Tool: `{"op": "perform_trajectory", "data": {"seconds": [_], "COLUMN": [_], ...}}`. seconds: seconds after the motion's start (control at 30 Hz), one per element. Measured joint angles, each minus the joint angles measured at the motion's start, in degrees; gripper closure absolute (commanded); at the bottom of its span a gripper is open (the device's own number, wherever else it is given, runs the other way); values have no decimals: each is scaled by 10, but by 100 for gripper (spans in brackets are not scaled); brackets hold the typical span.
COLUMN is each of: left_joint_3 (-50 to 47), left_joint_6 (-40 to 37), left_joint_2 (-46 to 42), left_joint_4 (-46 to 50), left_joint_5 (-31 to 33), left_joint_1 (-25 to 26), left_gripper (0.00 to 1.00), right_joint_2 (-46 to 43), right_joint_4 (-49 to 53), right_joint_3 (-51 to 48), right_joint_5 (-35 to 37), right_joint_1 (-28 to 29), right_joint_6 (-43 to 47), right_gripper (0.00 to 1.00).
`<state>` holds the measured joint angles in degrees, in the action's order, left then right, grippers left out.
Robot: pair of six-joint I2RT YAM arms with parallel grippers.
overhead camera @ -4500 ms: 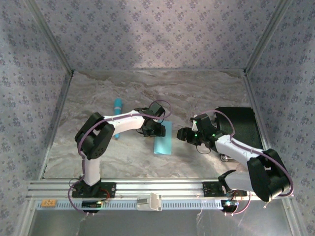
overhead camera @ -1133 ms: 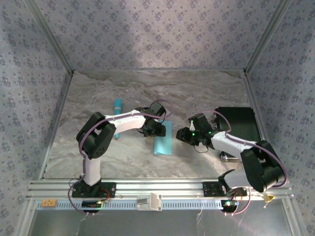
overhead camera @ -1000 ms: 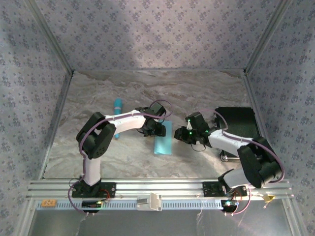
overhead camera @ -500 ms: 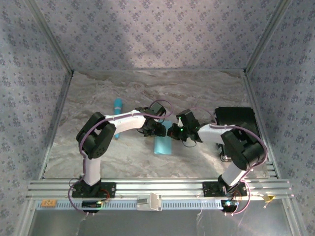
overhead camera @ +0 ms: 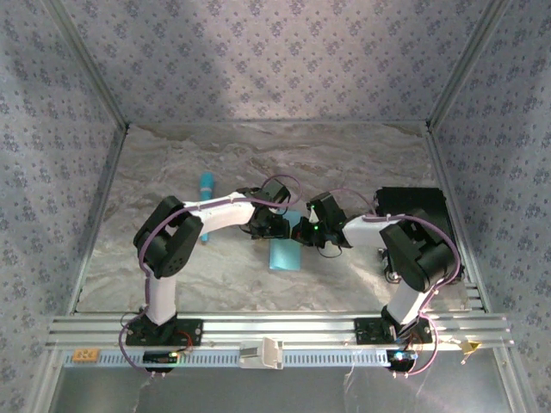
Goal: Fold a paper plane with a square sheet of paper (pick it up from the middle)
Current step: Hold the square sheet of paper at the center of the table.
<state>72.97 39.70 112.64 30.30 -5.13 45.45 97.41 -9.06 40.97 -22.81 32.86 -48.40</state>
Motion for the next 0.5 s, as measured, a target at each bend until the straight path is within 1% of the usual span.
{"op": "perform_trajectory", "data": {"seconds": [0.23, 0.5], "left_joint_3": [-4, -49], "left_joint_6": [3, 4], "left_joint_2": [-19, -58], "left_joint_4": [-4, -55], "left_joint_5": [-5, -13], "left_joint_1": [0, -3], "left_gripper": [35, 34], "right_joint_2": [5, 17], "right_joint_4": [5, 62], "right_joint_3": [3, 35], "right_joint_5": [-19, -42], "right_joint_1": [-12, -32], "right_joint_6": [31, 94], "right_gripper": [100, 100]}}
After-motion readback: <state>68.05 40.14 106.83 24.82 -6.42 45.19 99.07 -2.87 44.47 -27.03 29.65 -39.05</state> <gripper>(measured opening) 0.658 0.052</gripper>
